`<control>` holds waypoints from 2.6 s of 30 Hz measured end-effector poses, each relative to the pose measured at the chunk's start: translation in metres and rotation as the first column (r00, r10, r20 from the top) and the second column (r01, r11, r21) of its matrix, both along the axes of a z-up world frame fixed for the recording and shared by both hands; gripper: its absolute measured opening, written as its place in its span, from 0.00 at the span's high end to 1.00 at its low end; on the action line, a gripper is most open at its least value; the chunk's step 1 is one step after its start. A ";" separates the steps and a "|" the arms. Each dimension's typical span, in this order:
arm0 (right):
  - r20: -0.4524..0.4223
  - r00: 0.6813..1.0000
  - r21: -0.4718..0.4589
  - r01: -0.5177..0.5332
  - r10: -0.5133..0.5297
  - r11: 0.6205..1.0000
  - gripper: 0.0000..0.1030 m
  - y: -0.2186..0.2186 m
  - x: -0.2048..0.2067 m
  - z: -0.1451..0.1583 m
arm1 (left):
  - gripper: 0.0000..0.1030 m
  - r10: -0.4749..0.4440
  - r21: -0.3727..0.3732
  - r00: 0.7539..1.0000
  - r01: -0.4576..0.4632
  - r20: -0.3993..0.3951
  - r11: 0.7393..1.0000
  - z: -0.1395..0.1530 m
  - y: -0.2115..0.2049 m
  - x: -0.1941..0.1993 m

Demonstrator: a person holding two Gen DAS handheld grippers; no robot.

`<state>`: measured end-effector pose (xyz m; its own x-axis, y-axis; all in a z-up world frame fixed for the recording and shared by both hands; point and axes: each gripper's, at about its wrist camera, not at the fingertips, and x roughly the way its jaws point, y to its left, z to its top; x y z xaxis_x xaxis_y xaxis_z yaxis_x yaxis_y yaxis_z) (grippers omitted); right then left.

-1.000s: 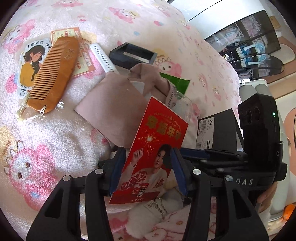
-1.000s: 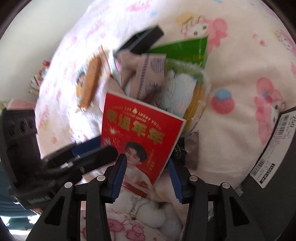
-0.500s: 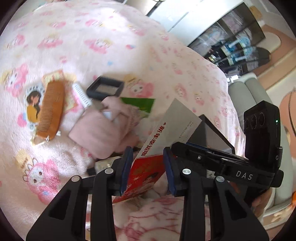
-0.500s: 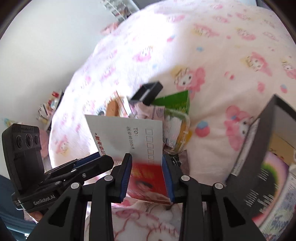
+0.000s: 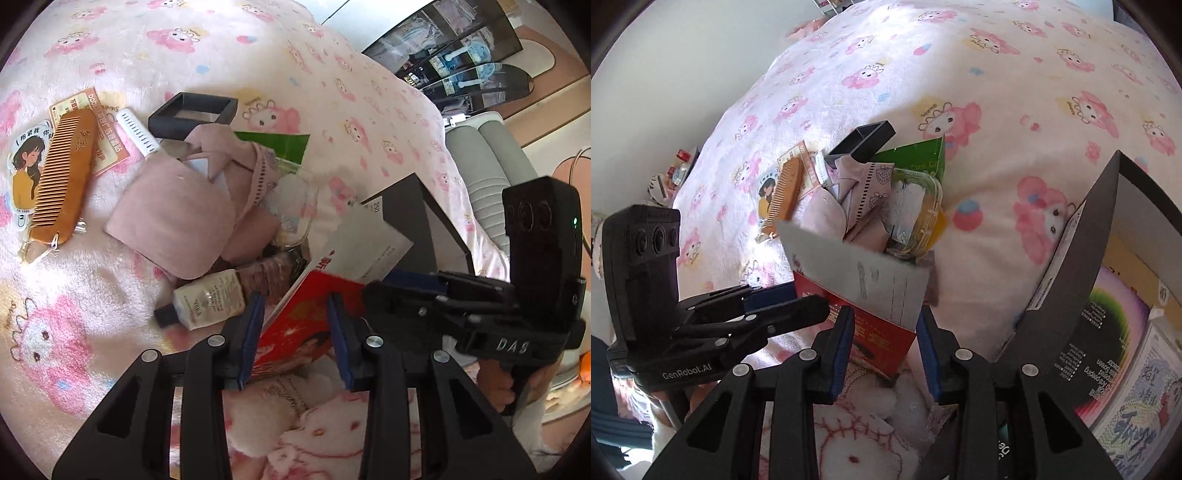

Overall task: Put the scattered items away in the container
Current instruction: 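Lift the red card with the left gripper toward the box, then lower the red card into the box beside the bead-art kit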

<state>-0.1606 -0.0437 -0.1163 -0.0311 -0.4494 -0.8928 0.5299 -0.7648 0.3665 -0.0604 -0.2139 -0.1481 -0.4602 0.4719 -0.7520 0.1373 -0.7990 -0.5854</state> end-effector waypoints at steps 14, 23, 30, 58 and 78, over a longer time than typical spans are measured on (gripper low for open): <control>-0.023 1.000 0.059 -0.012 0.013 0.998 0.61 -0.014 -0.004 -0.008 | 0.79 -0.045 0.027 0.996 0.047 -0.076 0.999 -0.017 -0.011 -0.002; -0.033 0.999 0.105 -0.029 0.033 0.994 0.61 -0.031 -0.012 -0.014 | 0.65 -0.060 0.007 0.995 0.061 -0.083 0.998 -0.037 -0.017 -0.015; -0.012 1.000 0.077 -0.012 0.013 0.997 0.61 -0.024 -0.016 -0.018 | 0.66 -0.133 0.067 0.984 0.142 -0.119 0.988 -0.037 -0.008 -0.023; 0.187 0.966 0.127 -0.202 0.177 0.971 0.54 -0.075 -0.032 -0.070 | 0.92 0.156 0.297 0.987 -0.135 -0.047 0.945 -0.066 -0.066 0.010; -0.056 0.991 -0.340 0.092 -0.118 0.936 0.65 0.056 -0.012 0.095 | 1.00 -0.125 0.153 0.933 0.186 -0.338 0.971 0.125 0.023 -0.025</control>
